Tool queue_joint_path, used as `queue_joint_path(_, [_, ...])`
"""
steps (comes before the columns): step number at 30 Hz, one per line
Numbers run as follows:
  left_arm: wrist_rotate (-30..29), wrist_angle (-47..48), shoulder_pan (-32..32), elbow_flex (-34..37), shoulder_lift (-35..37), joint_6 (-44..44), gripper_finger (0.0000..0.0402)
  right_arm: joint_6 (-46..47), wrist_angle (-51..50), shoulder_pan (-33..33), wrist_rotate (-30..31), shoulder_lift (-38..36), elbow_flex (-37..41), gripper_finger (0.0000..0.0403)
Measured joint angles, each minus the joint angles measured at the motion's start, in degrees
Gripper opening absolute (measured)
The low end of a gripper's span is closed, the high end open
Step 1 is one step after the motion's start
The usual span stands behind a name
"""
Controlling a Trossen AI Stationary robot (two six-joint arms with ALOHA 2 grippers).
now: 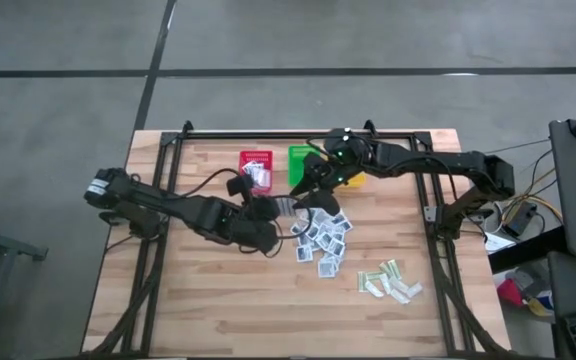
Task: Pick & Place First Aid Supplies
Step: Put the blue bandage into the red basket
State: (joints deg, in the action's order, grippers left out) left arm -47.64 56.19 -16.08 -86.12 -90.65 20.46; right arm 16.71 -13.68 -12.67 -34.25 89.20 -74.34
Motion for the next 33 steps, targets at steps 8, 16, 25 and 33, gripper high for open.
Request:
queue_joint_path(8, [0.02,3.06,0.0,-0.2,0.45,3.91,0.0,-0.87,-2.7,-0.63,1.03,0.69,-2.15,0.0233])
queue_joint_path(16, [-1.35,2.44,0.15,-0.97,0.46,3.79,0.0,-0.56,-2.22,-0.63,1.45,2.76,-1.98,0.0231])
queue_joint_path(25, [-1.16,1.84,0.24,-0.92,0.46,3.77,0.0,0.08,-2.17,-0.63,1.5,4.71,-3.64,0.0231])
queue_joint_path(33, [-1.11,1.23,0.26,-0.9,0.46,3.75,0.0,0.07,-2.29,-0.61,3.24,5.46,-3.92,0.018])
